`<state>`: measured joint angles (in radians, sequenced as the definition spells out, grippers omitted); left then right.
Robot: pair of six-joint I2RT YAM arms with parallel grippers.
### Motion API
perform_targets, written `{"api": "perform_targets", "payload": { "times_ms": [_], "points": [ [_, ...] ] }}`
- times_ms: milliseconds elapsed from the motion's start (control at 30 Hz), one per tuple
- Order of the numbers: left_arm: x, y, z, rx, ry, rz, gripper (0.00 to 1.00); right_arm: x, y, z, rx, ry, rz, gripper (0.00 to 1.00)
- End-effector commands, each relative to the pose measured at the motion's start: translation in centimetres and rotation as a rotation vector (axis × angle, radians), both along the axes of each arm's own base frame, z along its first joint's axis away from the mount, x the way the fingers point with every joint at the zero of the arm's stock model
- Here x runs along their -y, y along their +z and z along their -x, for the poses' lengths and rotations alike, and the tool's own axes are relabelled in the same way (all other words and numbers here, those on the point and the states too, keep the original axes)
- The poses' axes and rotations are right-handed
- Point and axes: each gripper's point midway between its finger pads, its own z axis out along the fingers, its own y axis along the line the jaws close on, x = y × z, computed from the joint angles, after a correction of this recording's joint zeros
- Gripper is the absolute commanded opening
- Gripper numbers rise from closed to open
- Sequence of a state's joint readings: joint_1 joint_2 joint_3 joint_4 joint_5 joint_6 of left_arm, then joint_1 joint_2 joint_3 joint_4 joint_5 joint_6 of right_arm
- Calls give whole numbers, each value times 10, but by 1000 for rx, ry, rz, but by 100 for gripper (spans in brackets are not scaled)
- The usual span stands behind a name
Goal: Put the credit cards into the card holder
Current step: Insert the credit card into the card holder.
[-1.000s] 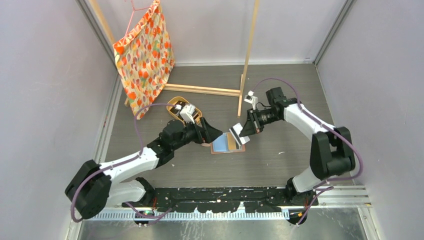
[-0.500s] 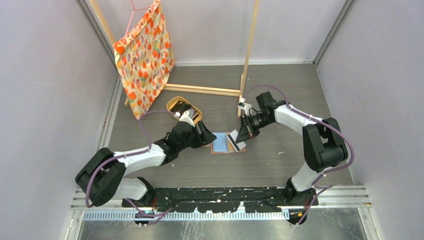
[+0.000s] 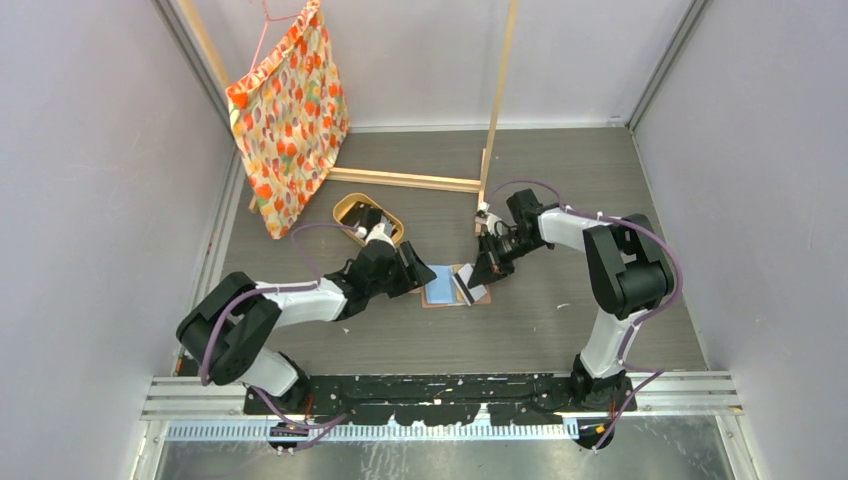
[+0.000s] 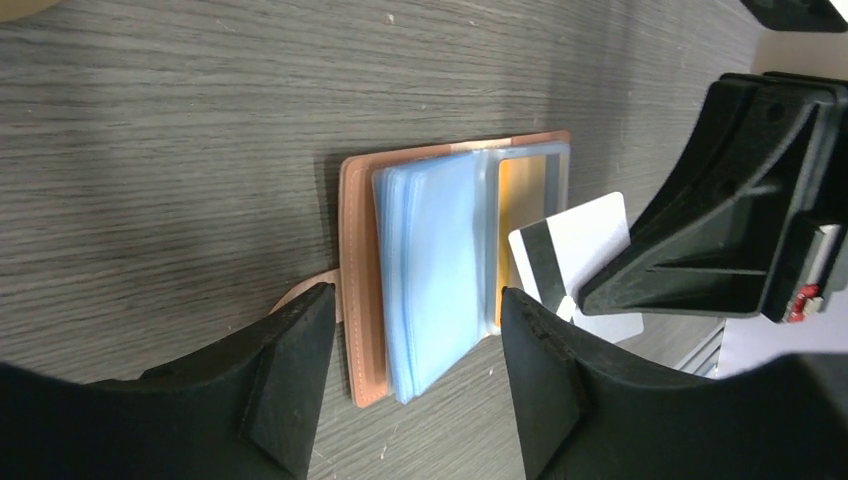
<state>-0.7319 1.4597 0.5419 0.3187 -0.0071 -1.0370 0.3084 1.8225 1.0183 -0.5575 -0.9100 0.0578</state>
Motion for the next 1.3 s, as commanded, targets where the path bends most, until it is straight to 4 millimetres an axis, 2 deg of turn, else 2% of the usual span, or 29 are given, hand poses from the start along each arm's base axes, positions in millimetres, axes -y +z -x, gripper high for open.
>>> {"api": "perform_targets", "payload": {
  "times_ms": [0, 433, 900, 1267],
  "points": [
    [12, 12, -16, 30, 20, 33, 61, -5, 13, -12, 37, -6, -27, 1],
    [22, -1, -19, 5, -11, 25, 48, 0, -1, -21, 9, -69, 39, 1],
    [31, -25, -7, -92, -53, -57, 13, 3, -10, -28, -43, -142, 70, 1],
    [29, -25, -5, -94, -43, -49, 11, 11, -18, -31, -33, -156, 112, 1]
  ]
}}
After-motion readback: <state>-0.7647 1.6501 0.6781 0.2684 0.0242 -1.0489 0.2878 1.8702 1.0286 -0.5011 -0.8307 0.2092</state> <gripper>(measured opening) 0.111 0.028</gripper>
